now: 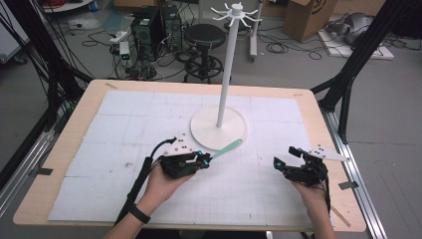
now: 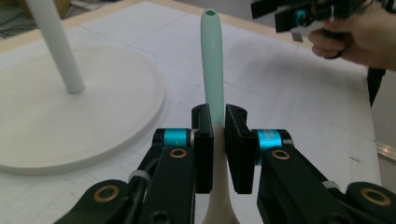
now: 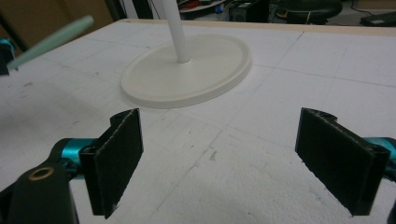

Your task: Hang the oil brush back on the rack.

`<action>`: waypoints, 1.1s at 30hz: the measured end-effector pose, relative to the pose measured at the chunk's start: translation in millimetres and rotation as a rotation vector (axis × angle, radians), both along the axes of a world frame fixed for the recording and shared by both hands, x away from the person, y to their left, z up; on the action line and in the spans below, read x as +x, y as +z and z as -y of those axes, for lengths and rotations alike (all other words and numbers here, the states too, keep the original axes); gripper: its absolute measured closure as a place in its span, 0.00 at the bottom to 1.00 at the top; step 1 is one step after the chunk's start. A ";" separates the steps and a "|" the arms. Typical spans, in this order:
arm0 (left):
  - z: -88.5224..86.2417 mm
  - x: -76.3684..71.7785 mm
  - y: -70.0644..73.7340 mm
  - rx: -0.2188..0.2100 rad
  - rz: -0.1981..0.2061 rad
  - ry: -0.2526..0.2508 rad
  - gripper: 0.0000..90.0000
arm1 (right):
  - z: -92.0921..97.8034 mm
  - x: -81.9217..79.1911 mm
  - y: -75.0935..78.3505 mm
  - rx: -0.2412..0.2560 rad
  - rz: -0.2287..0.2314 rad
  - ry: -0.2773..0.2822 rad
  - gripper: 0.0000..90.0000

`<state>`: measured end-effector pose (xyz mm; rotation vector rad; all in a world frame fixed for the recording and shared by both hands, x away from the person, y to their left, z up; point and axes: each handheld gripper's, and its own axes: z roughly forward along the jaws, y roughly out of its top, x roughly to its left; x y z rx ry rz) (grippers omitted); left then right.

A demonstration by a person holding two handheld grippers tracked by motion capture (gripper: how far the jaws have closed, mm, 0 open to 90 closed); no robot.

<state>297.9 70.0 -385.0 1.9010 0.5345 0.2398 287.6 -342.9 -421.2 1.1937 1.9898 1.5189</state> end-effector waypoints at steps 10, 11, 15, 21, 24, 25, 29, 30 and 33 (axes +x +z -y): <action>-38.6 4.5 31.2 -0.064 0.051 0.055 0.91 | -3.8 1.5 -1.1 -0.008 -0.007 0.006 0.16; -41.5 4.4 35.3 -0.068 0.058 0.059 0.91 | -4.3 1.7 -1.2 -0.007 -0.007 0.006 0.16; -53.2 5.8 53.4 -0.080 0.087 0.074 0.91 | -5.4 2.2 -1.4 -0.012 -0.006 0.009 0.16; -69.4 8.4 78.9 -0.110 0.113 0.104 0.91 | -6.6 2.5 -1.6 -0.012 -0.009 0.009 0.16; -75.1 8.6 91.6 -0.127 0.127 0.108 0.91 | -7.2 2.8 -1.7 -0.009 -0.008 0.008 0.16; -76.1 8.5 95.6 -0.127 0.135 0.111 0.91 | -7.3 3.1 -1.9 -0.011 -0.007 0.010 0.16; -79.6 9.2 110.7 -0.147 0.150 0.110 0.91 | -8.0 3.7 -2.2 -0.008 -0.011 0.008 0.16; -80.4 9.8 113.9 -0.148 0.154 0.107 0.91 | -7.7 3.9 -2.2 -0.008 -0.012 0.010 0.16; -80.7 11.8 123.2 -0.158 0.158 0.110 0.91 | -7.6 4.1 -2.2 -0.006 -0.013 0.010 0.16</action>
